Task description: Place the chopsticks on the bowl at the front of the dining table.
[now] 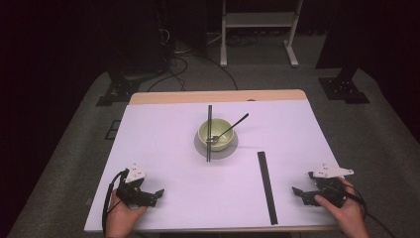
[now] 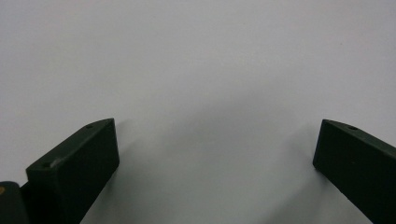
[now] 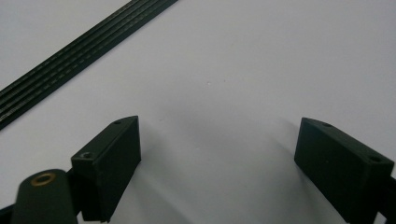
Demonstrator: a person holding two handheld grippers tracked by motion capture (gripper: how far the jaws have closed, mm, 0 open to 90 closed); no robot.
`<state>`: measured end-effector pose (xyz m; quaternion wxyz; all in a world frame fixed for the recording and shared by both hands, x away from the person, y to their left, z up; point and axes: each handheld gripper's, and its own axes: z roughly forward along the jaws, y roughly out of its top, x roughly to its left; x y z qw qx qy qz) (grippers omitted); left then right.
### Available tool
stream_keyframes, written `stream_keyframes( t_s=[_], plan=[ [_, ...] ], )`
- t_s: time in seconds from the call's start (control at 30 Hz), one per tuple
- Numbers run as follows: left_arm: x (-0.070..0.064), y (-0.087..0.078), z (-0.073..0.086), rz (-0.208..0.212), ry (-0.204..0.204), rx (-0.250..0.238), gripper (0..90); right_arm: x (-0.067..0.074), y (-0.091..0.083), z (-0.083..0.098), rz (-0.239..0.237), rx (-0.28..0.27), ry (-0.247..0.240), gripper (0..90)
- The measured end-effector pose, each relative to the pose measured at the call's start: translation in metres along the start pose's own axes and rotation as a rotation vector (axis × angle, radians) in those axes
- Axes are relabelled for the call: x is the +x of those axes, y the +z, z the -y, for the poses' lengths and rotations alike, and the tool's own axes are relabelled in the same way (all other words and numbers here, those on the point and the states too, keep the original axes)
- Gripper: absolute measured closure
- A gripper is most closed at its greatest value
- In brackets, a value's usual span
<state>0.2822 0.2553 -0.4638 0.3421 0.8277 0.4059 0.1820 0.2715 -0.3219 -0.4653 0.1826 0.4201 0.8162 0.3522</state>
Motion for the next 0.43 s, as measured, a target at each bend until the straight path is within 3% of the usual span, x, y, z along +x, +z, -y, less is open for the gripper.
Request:
stream_keyframes(
  t_s=[0.43],
  plan=[
    [0.0001,0.0,-0.0001,0.001,-0.001,0.001,0.0,-0.0004,-0.0001,0.0001,-0.003,0.0,0.003,12.8]
  ],
)
